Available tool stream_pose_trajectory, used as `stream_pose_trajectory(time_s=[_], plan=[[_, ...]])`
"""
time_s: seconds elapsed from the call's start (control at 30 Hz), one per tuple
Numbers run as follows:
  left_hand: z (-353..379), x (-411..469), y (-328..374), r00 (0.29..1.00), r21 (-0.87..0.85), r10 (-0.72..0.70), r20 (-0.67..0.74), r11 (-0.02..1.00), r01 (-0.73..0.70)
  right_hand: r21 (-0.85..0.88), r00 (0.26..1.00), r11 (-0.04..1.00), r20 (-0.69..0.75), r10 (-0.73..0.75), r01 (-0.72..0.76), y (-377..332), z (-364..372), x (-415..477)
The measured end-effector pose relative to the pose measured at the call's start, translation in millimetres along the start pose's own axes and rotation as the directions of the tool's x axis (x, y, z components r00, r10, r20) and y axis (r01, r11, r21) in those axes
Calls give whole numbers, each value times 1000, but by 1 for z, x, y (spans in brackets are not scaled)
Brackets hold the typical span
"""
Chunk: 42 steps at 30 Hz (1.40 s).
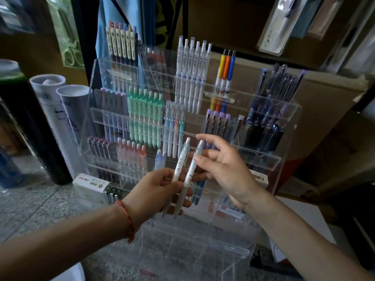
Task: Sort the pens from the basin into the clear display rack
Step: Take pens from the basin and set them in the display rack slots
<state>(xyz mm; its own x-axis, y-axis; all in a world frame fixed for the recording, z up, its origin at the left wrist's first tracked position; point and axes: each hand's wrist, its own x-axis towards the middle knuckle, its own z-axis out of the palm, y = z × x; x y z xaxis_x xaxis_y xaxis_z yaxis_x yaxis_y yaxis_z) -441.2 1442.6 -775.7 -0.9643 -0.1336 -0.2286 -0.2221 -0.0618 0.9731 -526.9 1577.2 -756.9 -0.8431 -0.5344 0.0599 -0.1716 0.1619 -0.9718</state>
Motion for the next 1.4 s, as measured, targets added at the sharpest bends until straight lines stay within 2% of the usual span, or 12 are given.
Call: stream_pose_trajectory(time_s=[0.3,0.43,0.63,0.73,1.0,1.13,1.23,1.4], plan=[[-15,8,9,986,71,119,-118,991,-111,130,999,991,-2,-44,44,-10,-4,3],[-28,-2,5,976,-1,100,-191,995,-102,135,998,989,16,-67,64,-10,4,6],[-44,-14,-10,973,-100,76,-219,990,-100,173,994,983,73,-83,70,-12,18,12],[-49,-15,-10,973,-202,37,-227,976,-85,176,995,983,75,-68,54,-12,23,14],[-48,-16,-10,986,-351,-67,-151,937,10,140,996,990,89,-8,-5,-9,28,16],[-48,-16,-9,987,-408,-156,-37,904,127,233,987,970,159,36,-73,-9,27,15],[-48,-18,-9,978,-419,-200,62,884,207,244,983,965,174,56,-98,-8,27,14],[-49,-18,-14,971,-399,-211,113,885,239,179,980,975,174,100,-131,-5,29,11]])
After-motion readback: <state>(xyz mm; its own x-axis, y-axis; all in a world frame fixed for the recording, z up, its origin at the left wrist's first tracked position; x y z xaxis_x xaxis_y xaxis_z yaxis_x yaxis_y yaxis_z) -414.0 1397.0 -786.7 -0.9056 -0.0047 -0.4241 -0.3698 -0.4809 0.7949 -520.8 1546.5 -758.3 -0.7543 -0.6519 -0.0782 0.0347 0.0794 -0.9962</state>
